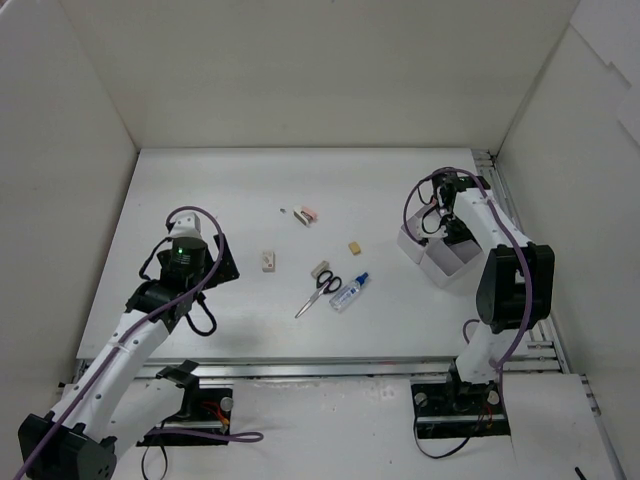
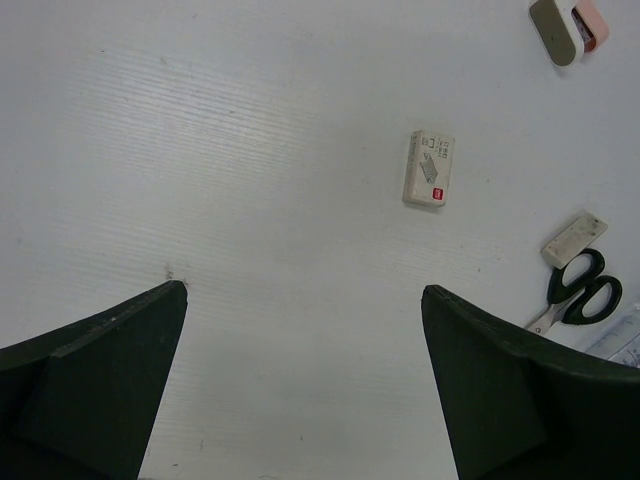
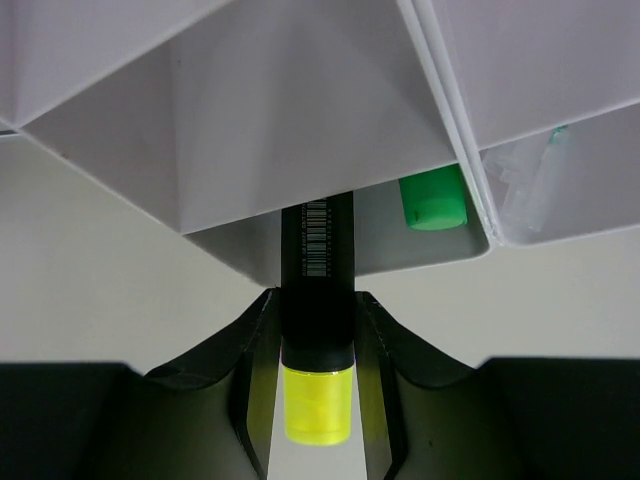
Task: Sort the stationery into containers
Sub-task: Place the pen in the storage box, then pick up the stationery from the center of the board, then place the stationery in the storage box.
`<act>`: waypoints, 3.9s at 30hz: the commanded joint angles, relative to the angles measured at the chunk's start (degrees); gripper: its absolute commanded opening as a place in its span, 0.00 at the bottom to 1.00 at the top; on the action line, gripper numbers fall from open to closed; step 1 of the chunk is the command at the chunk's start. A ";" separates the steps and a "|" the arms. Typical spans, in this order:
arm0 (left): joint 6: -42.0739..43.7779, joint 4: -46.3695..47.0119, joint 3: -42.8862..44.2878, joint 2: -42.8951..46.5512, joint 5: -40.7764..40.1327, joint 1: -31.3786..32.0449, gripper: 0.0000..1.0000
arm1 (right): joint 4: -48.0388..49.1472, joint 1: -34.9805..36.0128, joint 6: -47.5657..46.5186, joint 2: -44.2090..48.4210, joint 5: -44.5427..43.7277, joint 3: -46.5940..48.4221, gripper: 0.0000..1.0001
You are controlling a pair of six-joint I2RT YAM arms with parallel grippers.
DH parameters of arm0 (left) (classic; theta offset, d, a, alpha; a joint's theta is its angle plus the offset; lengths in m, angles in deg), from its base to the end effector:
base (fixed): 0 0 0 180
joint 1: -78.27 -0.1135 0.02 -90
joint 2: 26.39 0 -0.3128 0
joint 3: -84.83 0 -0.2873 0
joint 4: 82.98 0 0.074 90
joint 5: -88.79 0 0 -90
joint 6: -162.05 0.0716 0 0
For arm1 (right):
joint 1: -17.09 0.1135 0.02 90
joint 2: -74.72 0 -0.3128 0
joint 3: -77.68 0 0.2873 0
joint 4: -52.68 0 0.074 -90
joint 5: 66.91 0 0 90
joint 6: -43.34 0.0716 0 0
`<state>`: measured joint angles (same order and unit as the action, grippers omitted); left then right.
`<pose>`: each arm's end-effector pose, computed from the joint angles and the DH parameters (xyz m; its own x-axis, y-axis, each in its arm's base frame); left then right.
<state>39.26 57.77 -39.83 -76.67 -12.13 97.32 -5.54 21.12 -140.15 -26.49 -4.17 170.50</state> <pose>0.2177 -0.0608 0.2983 -0.5399 -0.3761 -0.7530 -0.1428 0.9226 -0.3585 0.4209 -0.0032 0.2521 -0.0630 -0.8939 0.4438 -0.9211 -0.1191 -0.3707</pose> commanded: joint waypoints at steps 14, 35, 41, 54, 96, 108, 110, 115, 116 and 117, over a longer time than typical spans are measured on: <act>0.36 3.03 1.45 0.62 -0.33 -0.33 1.00 | 2.14 0.89 0.24 4.79 -3.93 -1.32 0.67; 1.78 4.79 -1.36 9.59 9.33 -0.33 1.00 | 12.22 19.51 50.73 14.02 33.41 20.57 0.98; -1.74 5.40 -4.61 11.61 12.58 -0.33 0.99 | 24.54 26.61 93.09 15.85 13.69 8.14 0.98; -2.10 4.17 -8.66 15.65 13.03 -0.33 0.99 | 39.14 42.72 139.85 21.32 -4.61 -26.36 0.98; 0.19 6.98 -9.89 14.69 12.59 -0.33 0.99 | 81.20 41.95 104.34 30.45 -26.44 -39.80 0.00; -0.87 9.71 -5.33 6.17 11.18 -0.33 0.99 | 108.83 20.50 66.52 19.31 -11.24 -35.34 0.00; -0.95 9.89 -4.71 4.33 11.18 -0.33 0.99 | 110.33 17.43 65.80 18.42 -7.63 -35.07 0.00; -0.78 10.41 -3.30 1.86 9.27 0.20 1.00 | 112.35 12.76 67.22 15.17 -0.51 -35.25 0.00; -0.69 10.59 -3.21 1.33 8.99 0.20 0.99 | 112.96 12.15 67.04 14.55 -0.77 -35.16 0.00; -0.69 10.76 -3.04 0.98 8.98 0.20 0.99 | 113.93 11.62 67.13 13.07 -0.60 -35.07 0.00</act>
<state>38.53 64.83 -46.56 -74.77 -1.16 97.34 98.67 34.19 -71.26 -11.89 -7.96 132.16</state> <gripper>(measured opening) 0.996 0.350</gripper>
